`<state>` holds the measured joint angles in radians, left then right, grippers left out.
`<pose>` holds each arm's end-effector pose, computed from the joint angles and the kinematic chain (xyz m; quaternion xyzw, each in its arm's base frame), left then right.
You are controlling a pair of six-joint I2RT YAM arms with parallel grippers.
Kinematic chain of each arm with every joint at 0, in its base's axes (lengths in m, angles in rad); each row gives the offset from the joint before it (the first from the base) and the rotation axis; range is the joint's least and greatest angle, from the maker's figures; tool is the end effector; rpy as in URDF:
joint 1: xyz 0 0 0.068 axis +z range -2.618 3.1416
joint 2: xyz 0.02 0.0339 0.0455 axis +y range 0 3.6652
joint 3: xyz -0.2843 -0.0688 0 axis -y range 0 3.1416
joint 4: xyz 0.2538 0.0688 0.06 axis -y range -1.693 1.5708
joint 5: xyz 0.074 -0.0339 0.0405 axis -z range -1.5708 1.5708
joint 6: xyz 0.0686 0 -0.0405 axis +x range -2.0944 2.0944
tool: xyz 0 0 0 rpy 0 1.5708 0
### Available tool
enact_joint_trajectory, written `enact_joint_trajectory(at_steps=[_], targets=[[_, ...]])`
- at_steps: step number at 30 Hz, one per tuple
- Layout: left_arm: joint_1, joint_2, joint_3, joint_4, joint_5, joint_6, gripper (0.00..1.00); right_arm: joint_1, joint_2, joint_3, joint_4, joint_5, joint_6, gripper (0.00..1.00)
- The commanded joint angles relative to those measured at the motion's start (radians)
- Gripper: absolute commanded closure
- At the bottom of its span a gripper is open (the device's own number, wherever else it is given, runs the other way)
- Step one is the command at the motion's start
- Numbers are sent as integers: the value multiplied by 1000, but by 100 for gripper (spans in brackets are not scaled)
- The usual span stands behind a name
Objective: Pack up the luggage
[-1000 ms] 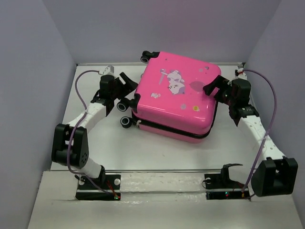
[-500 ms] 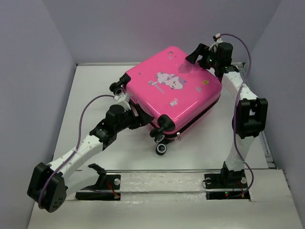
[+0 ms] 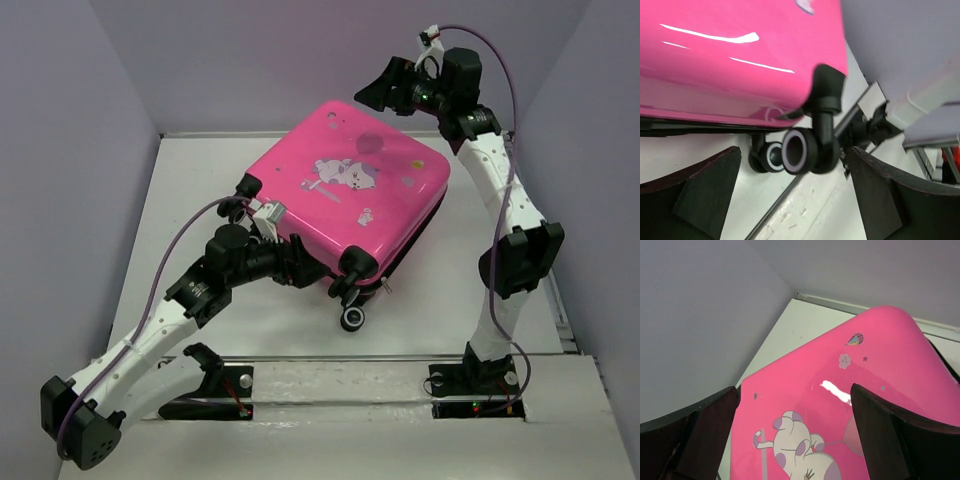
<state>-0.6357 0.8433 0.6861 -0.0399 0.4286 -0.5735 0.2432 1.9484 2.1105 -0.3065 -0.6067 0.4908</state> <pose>0.1639 -0.1564 0.3186 0.1583 0.7510 -0.4875 0.4163 0.4706 0.1571 0.4592 -0.1048 0.7404 0.4349 0.5017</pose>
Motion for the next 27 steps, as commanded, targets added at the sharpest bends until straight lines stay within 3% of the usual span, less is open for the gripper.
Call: enact_joint_trajectory(at_steps=[1, 4, 6, 7, 8, 9, 10, 12, 13, 17, 22, 25, 27], targets=[[-65, -18, 42, -51, 127, 84, 1, -22, -139, -90, -56, 68, -75, 0], [-114, 23, 61, -63, 90, 112, 1, -13, -331, -274, -28, 117, -92, 1], [-165, 51, 72, -64, 69, 123, 1, -4, -451, -504, 15, 172, -109, 11], [-191, 78, 84, -63, 40, 126, 1, 5, -573, -583, 29, 198, -106, 32], [-202, 95, 90, -60, 30, 127, 1, 16, -633, -662, 44, 215, -103, 43], [-211, 123, 105, -52, 19, 130, 1, 49, -745, -808, 65, 232, -101, 47], [-219, 134, 112, -46, 15, 130, 1, 65, -746, -873, 67, 255, -101, 48], [-239, 154, 124, -29, 3, 126, 1, 102, -889, -995, 69, 321, -84, 44], [-243, 172, 133, -22, 1, 121, 1, 132, -970, -1103, 69, 349, -68, 33], [-286, 221, 156, -14, -36, 119, 1, 157, -1141, -1309, 32, 393, -20, 13], [-320, 315, 165, 1, -65, 116, 1, 214, -1238, -1457, -9, 387, 34, 11], [-337, 341, 168, 18, -73, 110, 3, 251, -1270, -1521, -13, 410, 55, 16], [-340, 349, 167, 29, -74, 106, 7, 263, -1290, -1553, -10, 412, 69, 24]])
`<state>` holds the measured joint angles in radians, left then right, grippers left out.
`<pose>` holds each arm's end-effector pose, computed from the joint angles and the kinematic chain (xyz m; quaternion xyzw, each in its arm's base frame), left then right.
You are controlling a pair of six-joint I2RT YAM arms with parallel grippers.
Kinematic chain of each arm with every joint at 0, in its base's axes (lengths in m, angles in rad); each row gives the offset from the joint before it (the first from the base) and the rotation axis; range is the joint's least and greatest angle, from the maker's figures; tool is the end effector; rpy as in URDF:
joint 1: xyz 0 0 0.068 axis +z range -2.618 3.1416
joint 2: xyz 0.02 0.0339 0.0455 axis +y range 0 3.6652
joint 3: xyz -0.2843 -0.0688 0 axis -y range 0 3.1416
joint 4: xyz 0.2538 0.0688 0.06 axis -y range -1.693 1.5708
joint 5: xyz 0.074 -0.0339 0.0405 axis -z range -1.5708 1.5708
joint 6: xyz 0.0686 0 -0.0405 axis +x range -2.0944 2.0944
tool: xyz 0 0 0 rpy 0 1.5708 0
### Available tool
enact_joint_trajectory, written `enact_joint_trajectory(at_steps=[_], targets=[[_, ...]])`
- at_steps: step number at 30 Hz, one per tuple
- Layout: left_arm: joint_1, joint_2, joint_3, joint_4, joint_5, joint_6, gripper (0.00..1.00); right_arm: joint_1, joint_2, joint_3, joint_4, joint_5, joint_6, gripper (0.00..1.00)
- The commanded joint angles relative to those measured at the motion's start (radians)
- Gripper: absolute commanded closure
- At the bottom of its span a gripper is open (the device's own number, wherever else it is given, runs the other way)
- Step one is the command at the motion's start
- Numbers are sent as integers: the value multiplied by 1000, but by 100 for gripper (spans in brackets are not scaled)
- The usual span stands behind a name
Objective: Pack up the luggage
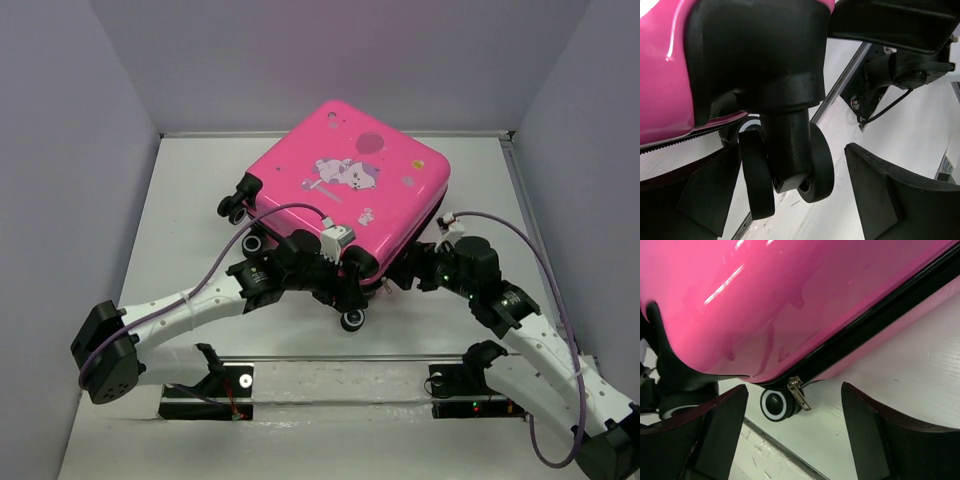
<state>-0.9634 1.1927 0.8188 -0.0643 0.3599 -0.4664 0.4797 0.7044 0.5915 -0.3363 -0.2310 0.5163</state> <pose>0.1505 -0.2588 0.2822 0.2973 0.7811 -0.4601 0.2996 0.1605 0.1012 0.2675 -0.0459 0.8422 0.3381 0.4175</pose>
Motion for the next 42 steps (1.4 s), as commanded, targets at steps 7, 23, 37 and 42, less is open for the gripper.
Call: enact_joint_trajectory(at_steps=[7, 23, 37, 42], targets=[[-12, 15, 45, 109, -18, -31, 76, 65, -20, -102, 82, -30, 62, 39], [11, -38, 171, 304, 73, -193, 94, 85, 107, -107, 244, -70, -7, 40], [35, -18, 83, 365, 63, -229, 94, 85, -2, -231, 295, -48, 27, 67], [35, -8, 86, 376, 68, -235, 94, 85, 49, -217, 363, -25, -16, 45]])
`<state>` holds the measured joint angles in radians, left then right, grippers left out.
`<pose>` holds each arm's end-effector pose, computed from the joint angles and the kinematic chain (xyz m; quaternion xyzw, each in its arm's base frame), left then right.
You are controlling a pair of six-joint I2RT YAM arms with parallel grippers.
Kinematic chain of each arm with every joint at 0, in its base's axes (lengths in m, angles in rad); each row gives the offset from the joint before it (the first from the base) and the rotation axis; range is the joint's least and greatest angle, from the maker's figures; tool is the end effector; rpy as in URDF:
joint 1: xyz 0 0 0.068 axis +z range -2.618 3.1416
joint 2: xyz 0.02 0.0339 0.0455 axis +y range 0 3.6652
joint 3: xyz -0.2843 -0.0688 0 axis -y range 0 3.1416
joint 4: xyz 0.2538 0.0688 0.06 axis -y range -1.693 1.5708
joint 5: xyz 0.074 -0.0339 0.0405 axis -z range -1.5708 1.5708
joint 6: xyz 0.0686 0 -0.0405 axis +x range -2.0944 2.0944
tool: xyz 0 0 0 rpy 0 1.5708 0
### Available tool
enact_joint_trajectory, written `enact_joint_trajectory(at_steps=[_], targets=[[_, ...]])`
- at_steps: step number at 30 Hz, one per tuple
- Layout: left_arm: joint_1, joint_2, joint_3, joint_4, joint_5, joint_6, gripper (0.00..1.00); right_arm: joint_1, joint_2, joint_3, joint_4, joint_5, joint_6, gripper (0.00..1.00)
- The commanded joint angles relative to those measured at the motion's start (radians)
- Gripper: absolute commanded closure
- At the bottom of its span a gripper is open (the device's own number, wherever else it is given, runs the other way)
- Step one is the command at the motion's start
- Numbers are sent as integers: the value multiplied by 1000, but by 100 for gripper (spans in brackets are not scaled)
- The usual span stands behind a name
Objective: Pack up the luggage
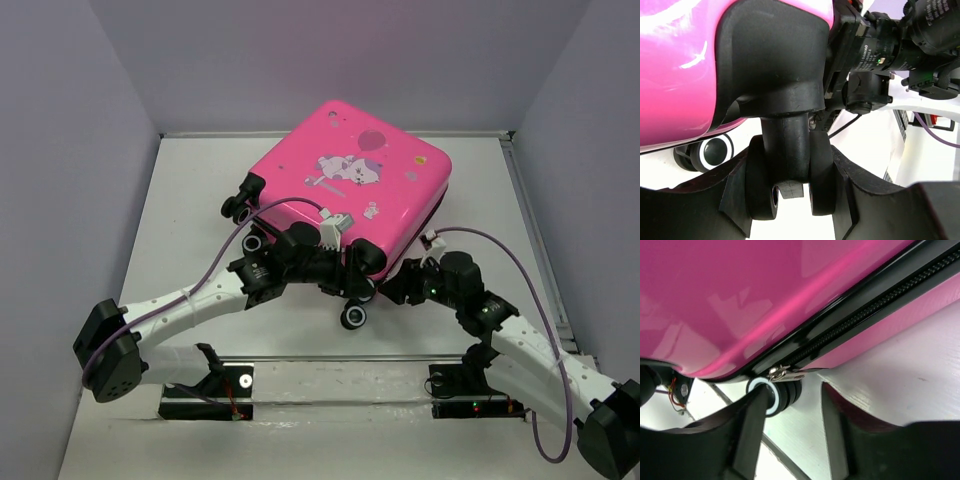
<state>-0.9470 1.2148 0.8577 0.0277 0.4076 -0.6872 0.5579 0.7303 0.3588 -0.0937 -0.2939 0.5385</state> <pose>0.1586 -0.2669 0.3032 0.2199 0.7747 -0.5280 0.2697 0.1518 0.1181 0.2043 -0.0850 0.8411 0.3770 0.3784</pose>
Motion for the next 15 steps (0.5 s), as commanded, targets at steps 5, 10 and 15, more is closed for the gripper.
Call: enact_joint_trajectory(at_steps=[5, 10, 15], targets=[[19, -32, 43, 287, 23, -18, 94, 7, 76, 9, 216, 16, -71, 45], [19, -35, 37, 287, 28, -21, 94, 7, 69, -27, 328, 50, -104, 58], [19, -43, 26, 284, 25, -25, 94, 7, 66, -61, 442, 78, -121, 67]])
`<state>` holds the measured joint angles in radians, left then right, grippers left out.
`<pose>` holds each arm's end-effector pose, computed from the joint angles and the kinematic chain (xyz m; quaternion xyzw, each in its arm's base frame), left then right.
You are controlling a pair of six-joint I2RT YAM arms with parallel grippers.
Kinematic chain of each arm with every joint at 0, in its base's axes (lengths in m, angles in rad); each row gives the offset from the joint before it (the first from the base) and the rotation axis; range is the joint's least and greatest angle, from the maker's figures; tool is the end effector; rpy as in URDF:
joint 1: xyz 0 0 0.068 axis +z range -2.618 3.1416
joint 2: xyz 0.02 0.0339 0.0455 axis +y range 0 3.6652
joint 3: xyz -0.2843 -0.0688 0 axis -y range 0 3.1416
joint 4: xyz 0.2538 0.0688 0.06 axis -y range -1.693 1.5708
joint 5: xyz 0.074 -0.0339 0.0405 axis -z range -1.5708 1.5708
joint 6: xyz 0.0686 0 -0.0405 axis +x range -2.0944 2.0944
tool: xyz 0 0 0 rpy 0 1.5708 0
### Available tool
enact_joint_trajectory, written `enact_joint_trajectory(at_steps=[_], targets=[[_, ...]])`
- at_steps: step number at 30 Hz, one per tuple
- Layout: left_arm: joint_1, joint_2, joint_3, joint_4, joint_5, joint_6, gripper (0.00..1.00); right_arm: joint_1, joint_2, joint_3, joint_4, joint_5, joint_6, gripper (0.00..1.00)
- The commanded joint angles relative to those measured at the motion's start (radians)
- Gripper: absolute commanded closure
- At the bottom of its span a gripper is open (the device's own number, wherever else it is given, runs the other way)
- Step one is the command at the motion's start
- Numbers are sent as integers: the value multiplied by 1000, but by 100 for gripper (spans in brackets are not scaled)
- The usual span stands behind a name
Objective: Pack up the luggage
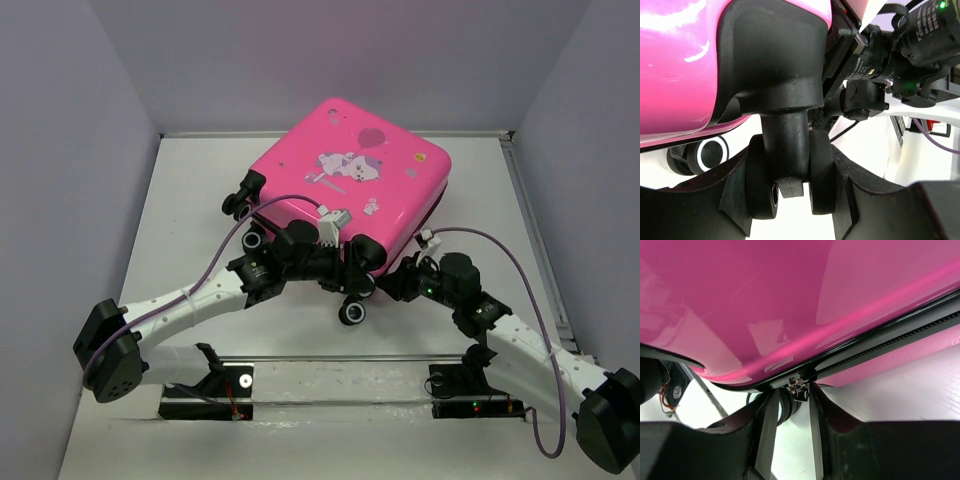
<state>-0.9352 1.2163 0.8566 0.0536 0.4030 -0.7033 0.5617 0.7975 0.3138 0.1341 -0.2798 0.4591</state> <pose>0.1628 -0.2660 0.3056 0.2089 0.7713 -0.5333 0.2774 0.1638 0.1255 0.2041 -0.1214 0.8061 0.3770 0.4396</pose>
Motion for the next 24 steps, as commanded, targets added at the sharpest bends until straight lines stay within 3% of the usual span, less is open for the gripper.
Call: enact_joint_trajectory(at_steps=[1, 8, 13, 17, 24], targets=[[7, -44, 27, 258, 30, -9, 94, 3, 5, -24, 232, 64, -40, 69], [7, -40, 32, 259, 25, -12, 94, 12, -27, -74, 283, 128, -31, 92], [10, -9, 68, 299, 23, -22, 94, 47, -75, -125, 303, 120, 41, 93], [35, 78, 201, 325, 26, -31, 94, 203, -109, -173, 291, 215, 114, 93], [45, 276, 447, 408, 68, -113, 94, 570, -48, -124, 369, 588, 152, 93]])
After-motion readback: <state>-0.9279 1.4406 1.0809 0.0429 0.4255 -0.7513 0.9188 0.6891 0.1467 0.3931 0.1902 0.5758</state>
